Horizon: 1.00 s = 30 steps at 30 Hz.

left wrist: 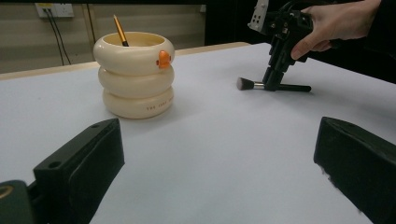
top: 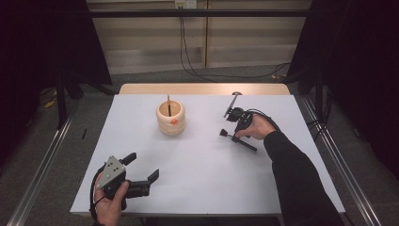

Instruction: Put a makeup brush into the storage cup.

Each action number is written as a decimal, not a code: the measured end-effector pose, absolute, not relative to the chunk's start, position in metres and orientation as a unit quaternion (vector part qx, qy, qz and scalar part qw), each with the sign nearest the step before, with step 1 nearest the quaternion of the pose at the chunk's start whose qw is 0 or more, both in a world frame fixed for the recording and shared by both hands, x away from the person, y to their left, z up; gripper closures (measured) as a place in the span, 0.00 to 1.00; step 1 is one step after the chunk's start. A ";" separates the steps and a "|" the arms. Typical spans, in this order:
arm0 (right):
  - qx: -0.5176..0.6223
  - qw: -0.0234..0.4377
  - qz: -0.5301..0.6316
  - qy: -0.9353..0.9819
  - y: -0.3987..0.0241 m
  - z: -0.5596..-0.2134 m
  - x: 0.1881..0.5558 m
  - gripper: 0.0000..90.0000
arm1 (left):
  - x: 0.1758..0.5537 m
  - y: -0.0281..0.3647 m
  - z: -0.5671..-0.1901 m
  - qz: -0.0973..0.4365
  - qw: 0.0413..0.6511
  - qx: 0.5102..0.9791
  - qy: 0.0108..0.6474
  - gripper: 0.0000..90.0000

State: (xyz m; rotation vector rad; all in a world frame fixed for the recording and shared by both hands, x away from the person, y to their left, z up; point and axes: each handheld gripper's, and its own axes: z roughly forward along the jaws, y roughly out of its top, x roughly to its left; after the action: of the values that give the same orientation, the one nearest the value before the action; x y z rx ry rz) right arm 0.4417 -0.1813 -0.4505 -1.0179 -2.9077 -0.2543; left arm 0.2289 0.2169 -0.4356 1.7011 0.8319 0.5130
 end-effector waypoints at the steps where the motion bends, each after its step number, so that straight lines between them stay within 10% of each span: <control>1: -0.331 0.025 -0.080 -0.940 -0.180 -0.450 0.441 0.87 | 0.229 0.217 -0.436 0.218 0.555 0.720 0.355 0.02; 30: -0.344 0.025 -0.100 -0.933 -0.188 -0.447 0.436 0.88 | 0.228 0.218 -0.435 0.212 0.561 0.718 0.354 0.02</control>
State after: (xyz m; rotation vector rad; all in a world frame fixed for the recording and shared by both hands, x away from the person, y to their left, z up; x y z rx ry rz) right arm 0.4362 -0.1883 -0.4472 -1.0639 -2.8857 -0.3104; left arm 0.2282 0.2179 -0.4355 1.6904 0.8328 0.5002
